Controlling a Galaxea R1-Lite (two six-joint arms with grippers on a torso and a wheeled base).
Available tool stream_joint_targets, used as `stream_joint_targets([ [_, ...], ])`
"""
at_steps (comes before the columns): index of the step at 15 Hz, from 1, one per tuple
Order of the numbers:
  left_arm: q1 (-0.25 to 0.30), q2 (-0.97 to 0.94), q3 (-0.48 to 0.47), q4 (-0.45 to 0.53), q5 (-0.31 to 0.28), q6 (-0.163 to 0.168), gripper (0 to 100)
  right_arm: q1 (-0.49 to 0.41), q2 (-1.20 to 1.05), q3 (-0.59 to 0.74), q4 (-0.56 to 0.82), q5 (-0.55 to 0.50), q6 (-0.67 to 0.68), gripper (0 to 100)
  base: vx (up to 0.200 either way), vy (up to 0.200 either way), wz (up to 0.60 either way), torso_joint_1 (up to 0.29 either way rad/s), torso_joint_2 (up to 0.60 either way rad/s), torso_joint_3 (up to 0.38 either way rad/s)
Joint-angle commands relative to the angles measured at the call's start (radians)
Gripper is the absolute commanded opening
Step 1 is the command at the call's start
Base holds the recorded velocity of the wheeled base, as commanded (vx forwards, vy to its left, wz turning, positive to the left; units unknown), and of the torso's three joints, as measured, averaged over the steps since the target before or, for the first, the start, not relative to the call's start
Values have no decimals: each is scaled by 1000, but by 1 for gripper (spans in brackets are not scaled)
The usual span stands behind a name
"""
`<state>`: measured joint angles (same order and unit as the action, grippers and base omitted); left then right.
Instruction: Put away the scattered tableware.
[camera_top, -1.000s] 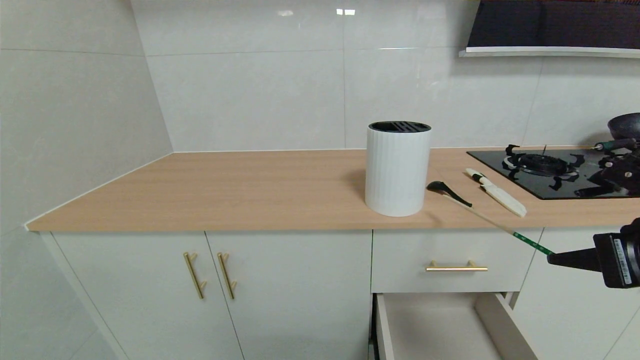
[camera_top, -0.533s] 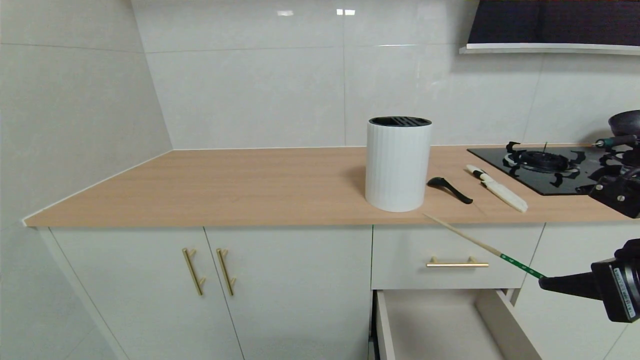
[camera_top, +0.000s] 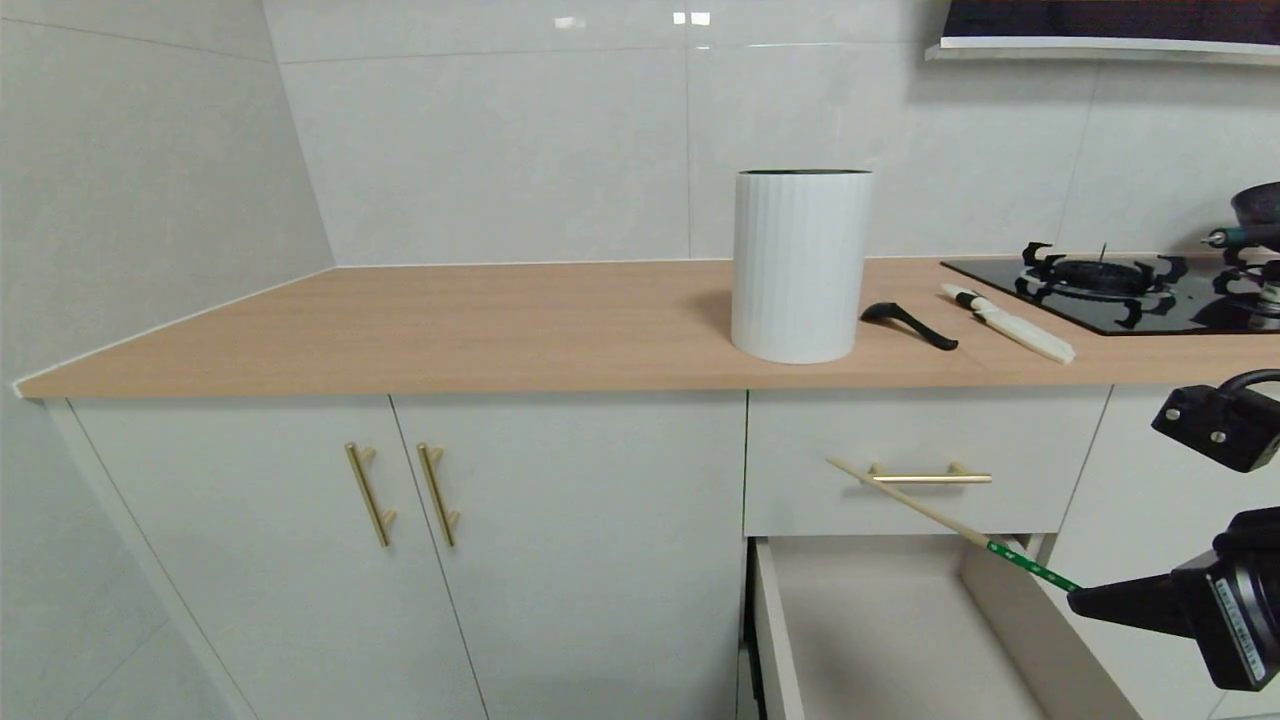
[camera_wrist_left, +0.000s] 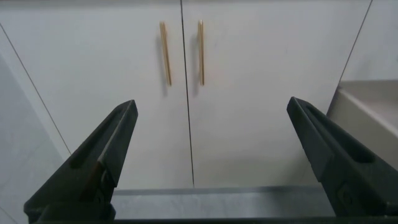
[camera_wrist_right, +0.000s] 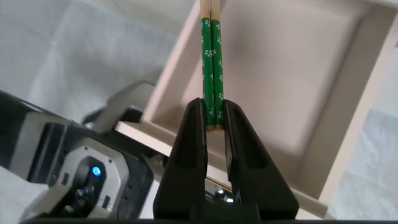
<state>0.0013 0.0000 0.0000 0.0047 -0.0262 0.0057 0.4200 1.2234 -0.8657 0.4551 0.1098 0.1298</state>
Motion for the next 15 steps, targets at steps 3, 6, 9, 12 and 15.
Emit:
stream_joint_targets([
  [3, 0, 0, 0, 0, 0, 0, 100, 0, 47, 16, -4, -2, -6, 0, 0, 0, 0, -121, 455, 313],
  [6, 0, 0, 0, 0, 0, 0, 100, 0, 73, 25, -4, -2, -9, 0, 0, 0, 0, 6, 94, 53],
  [9, 0, 0, 0, 0, 0, 0, 100, 0, 136, 25, -4, -2, -9, 0, 0, 0, 0, 0, 0, 0],
  [12, 0, 0, 0, 0, 0, 0, 100, 0, 266, 22, -15, -7, -6, 0, 0, 0, 0, -90, 128, 89],
  [15, 0, 0, 0, 0, 0, 0, 100, -6, 484, 16, -104, -33, 14, 0, 0, 0, 0, -9, 22, 11],
])
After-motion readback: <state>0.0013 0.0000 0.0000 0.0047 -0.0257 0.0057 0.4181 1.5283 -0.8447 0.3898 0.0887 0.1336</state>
